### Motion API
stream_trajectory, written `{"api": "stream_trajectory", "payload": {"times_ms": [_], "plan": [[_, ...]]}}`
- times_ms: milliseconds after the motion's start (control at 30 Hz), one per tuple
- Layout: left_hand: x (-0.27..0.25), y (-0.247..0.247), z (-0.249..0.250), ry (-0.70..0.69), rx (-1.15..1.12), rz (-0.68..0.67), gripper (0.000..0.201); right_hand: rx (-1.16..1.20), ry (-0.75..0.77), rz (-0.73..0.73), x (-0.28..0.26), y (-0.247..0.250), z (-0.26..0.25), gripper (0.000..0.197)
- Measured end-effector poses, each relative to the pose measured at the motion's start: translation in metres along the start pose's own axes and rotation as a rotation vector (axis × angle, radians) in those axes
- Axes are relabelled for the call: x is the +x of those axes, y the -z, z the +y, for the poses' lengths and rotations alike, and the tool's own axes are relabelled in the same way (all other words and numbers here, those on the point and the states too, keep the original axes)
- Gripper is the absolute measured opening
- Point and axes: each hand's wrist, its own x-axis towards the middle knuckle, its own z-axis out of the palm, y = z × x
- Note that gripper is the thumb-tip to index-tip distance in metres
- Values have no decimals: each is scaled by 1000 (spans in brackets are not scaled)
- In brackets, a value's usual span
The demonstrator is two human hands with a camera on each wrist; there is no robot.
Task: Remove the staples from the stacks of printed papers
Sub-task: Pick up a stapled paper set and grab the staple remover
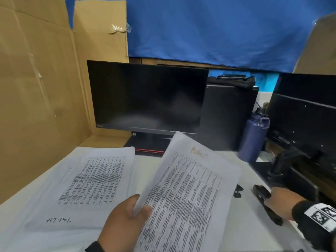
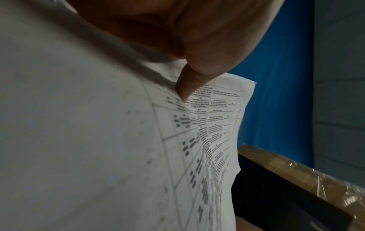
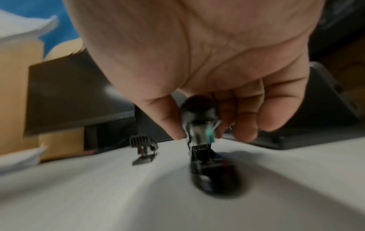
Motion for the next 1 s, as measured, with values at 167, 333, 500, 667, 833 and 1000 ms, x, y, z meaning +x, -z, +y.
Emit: {"api": "stream_trajectory", "payload": {"times_ms": [167, 333, 500, 667, 833, 1000], "plan": [[-1, 2, 0, -48, 58, -7, 10, 576, -28, -27, -25, 17, 5, 42], [-6, -2, -1, -95, 136, -34, 11, 1511, 58, -32, -89, 38, -12, 25], [-15, -6, 8, -181, 303, -85, 14, 1253, 531, 229, -151, 61, -45, 23], [-15, -4, 4, -223, 363, -117, 6, 1015, 747, 294, -169, 51, -61, 28], [-12, 0, 1, -249, 351, -136, 15, 1029, 813, 241, -164, 54, -52, 46], [-13, -3, 1, -273, 338, -166, 10, 1048, 762, 371, -158, 50, -54, 19]]}}
